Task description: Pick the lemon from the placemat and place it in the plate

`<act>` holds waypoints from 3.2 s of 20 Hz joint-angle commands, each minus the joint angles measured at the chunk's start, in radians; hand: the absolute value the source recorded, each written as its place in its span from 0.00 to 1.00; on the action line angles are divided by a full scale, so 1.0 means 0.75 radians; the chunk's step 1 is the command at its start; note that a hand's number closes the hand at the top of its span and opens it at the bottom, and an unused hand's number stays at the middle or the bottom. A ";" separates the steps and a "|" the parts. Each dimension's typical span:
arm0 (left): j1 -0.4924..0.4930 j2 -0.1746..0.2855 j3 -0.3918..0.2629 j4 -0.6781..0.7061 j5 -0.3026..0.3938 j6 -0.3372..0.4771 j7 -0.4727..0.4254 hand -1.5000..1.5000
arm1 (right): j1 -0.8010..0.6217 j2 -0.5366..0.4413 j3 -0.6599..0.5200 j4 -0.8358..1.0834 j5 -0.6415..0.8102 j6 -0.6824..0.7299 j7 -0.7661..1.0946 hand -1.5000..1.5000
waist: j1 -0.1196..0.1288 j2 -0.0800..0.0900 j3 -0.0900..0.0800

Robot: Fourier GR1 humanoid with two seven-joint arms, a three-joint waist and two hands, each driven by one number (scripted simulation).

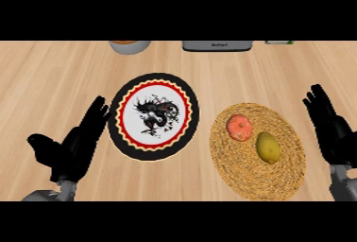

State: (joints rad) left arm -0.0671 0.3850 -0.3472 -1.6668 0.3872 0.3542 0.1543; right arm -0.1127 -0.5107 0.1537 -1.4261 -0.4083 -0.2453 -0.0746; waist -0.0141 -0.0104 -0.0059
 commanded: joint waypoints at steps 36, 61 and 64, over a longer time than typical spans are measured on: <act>0.093 0.071 0.180 0.351 -0.134 -0.247 -0.405 0.50 | 0.209 0.349 0.300 -0.243 1.690 -0.450 1.341 0.00 | 0.011 0.002 -0.002; 0.003 -0.049 0.277 0.457 -0.253 -0.330 -0.419 0.50 | 0.123 0.461 0.083 -0.296 1.713 0.150 1.611 0.00 | 0.021 0.013 0.008; -0.060 -0.028 0.339 0.570 -0.242 -0.391 -0.465 0.50 | 0.130 0.483 0.068 -0.129 1.736 0.085 1.525 0.00 | 0.018 0.015 0.008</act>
State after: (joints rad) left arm -0.0826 0.3769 -0.1117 -1.2738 0.2165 0.0749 -0.1901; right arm -0.0175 -0.1632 0.2282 -1.6126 0.8895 -0.1783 1.0620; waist 0.0010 0.0001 -0.0003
